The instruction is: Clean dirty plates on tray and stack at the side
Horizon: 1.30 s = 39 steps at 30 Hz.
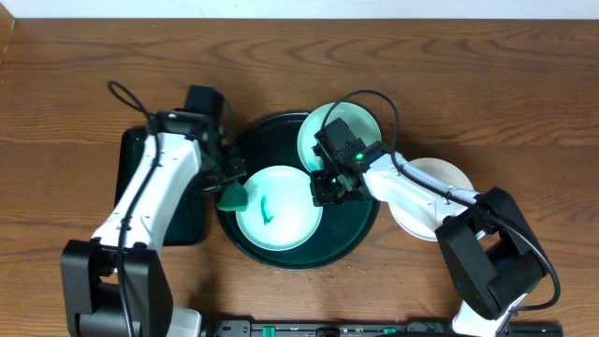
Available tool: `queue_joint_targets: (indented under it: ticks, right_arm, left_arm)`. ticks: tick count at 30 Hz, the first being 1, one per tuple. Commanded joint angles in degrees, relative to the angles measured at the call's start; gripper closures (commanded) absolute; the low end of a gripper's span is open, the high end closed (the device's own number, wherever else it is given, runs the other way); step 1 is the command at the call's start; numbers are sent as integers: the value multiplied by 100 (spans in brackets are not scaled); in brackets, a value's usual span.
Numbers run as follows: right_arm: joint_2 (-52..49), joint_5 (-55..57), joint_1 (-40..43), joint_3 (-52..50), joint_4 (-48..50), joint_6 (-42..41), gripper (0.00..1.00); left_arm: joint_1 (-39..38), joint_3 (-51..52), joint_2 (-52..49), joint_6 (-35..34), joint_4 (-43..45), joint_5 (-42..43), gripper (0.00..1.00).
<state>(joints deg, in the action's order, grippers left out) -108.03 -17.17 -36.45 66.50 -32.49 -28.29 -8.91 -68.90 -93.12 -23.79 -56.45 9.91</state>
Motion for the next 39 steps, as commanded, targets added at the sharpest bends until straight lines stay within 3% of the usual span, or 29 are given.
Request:
queue_joint_targets:
  ticks: [1,6,17,22,27,31,35,39]
  right_arm:
    - [-37,-90,-42,118,-17,-39,99]
    - [-37,-90,-42,118,-28,-39,99]
    - [-37,-83,-42,118,-33,-37,99]
    - [-37,-85,-39,118,-50,-37,99]
    - [-37,-85,-39,118,-48,-37,99]
    - [-37,-87,-39,118,-50,-37,99]
    - [-37,-87,-39,118,-48,-37,99]
    - [-37,-87,-39,118,-48,-39,99]
  left_arm:
    - [-256,46,13,-208,98,-55,93]
    - [-608,46,-219,-483,402,-525,92]
    - [-1130,85,-1067,-570,321,-411,93]
    - [-1276,501,-1147,-562,697,-170,93]
    - [-1294,1084,-1147,109,1458,1163,93]
    - [-1292,1172,-1145,1095,1589,2208,93]
    - [-1207,1091,-1134,1412,1609,2149,93]
    - [-946,785,-1097,1056,1329,1325,93]
